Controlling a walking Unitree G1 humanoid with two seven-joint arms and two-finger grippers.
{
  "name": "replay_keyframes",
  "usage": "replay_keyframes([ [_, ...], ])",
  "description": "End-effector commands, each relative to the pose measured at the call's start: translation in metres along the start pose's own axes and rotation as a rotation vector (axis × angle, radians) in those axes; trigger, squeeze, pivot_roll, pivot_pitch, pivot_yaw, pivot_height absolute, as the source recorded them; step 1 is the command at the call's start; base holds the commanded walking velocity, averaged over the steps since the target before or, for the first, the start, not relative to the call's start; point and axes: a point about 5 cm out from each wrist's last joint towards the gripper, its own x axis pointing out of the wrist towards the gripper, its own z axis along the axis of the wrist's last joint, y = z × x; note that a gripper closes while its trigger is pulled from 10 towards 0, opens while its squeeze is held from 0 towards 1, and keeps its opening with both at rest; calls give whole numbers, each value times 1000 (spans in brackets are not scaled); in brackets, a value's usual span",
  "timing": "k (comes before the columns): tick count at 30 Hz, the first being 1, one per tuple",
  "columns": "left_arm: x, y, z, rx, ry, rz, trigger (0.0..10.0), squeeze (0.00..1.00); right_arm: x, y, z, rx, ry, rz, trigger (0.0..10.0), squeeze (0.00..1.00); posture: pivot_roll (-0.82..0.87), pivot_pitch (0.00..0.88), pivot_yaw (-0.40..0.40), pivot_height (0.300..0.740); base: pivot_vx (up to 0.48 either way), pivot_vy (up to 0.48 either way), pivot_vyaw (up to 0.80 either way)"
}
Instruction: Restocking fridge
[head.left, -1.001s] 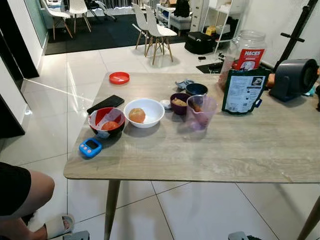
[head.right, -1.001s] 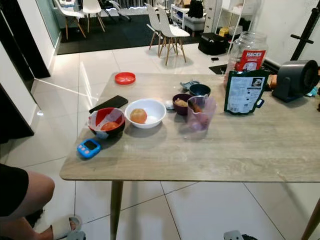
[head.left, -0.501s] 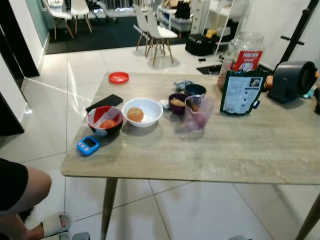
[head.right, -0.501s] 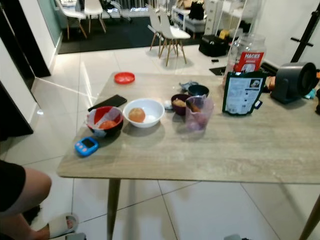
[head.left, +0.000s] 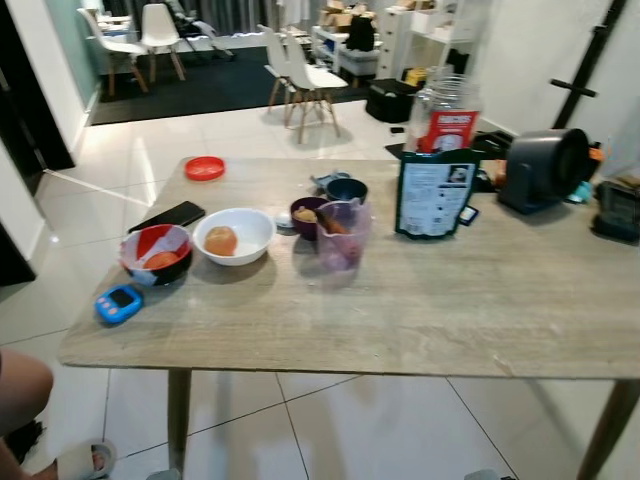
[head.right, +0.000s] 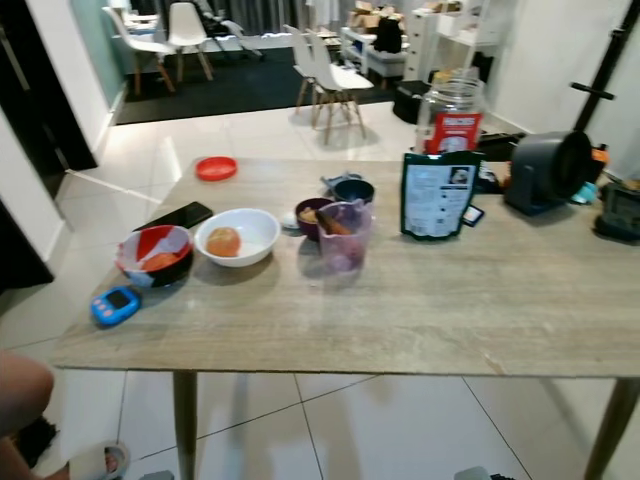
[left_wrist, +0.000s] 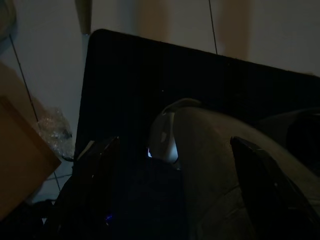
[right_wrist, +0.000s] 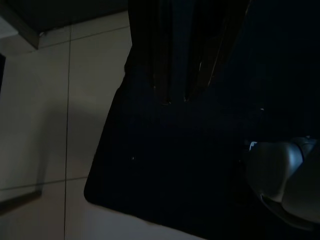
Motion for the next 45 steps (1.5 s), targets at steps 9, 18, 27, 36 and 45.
replay_keyframes([
  [9, 0, -2, -4, 8, 18, 19, 10000, 0, 2, 10, 5, 2, -6, 14, 10000, 0, 33, 0, -18, 740, 0, 0, 0],
  [18, -5, 17, -8, 11, 28, 161, 10000, 0, 4, 22, 11, -9, 0, 27, 10000, 0, 21, 0, -11, 740, 0, 0, 0],
  [27, -21, 62, -2, -21, 14, 404, 10000, 0, 5, 49, 6, -44, 32, 43, 10000, 0, 8, 0, -3, 740, 0, 0, 0],
  [36, -31, 86, 6, -33, -17, 469, 10000, 0, 4, 49, -5, -59, 64, 40, 10000, 0, 22, 0, 5, 740, 0, 0, 0],
  [45, -16, 54, 3, 72, 17, 335, 10000, 0, 3, 41, -4, -66, 54, 39, 10000, 0, 27, 0, -2, 740, 0, 0, 0],
])
